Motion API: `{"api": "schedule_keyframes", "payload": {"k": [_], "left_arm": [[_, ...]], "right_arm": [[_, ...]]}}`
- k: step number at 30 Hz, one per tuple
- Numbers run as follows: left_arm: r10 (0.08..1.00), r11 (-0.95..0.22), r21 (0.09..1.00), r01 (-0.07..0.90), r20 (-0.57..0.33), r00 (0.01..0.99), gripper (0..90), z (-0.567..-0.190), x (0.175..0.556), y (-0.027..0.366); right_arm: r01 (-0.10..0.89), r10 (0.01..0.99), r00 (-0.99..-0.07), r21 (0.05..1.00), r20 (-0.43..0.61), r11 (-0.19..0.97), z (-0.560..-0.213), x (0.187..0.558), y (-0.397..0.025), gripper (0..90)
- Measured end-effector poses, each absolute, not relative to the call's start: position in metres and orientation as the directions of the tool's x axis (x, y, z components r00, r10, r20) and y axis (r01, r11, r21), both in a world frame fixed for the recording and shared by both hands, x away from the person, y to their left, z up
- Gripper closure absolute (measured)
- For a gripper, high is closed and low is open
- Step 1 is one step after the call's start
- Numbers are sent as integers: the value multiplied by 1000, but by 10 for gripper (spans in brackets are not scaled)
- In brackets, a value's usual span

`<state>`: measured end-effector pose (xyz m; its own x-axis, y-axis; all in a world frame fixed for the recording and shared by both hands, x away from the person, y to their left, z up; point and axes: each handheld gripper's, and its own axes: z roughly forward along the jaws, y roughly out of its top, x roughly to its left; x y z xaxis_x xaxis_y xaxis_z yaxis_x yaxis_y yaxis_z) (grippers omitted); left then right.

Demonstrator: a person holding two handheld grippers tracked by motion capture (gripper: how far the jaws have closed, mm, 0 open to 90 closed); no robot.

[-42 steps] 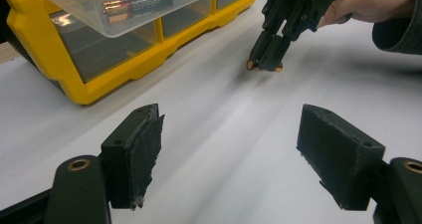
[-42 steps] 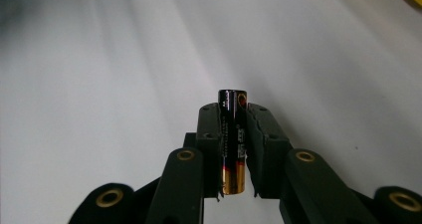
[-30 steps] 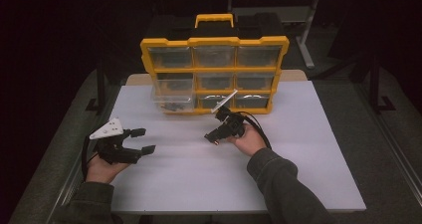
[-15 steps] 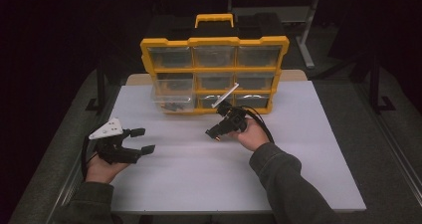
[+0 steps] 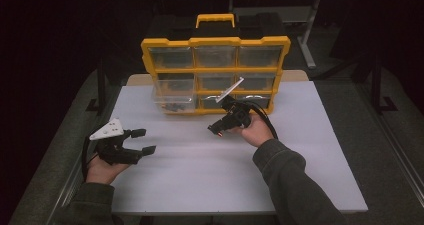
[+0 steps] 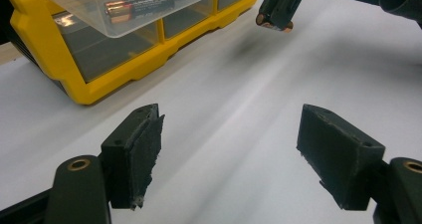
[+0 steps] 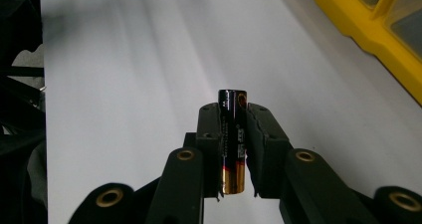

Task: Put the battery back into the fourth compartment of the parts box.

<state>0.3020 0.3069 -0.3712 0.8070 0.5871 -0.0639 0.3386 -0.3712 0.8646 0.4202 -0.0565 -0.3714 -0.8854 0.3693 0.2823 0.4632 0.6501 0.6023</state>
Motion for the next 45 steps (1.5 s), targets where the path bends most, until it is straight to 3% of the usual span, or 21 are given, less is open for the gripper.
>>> {"api": "schedule_keyframes", "payload": {"k": [45], "left_arm": [[589, -368, 867, 335, -61, 806, 253, -371, 302, 308]], "right_arm": [[422, 339, -905, 647, 257, 635, -317, 434, -65, 760]]}}
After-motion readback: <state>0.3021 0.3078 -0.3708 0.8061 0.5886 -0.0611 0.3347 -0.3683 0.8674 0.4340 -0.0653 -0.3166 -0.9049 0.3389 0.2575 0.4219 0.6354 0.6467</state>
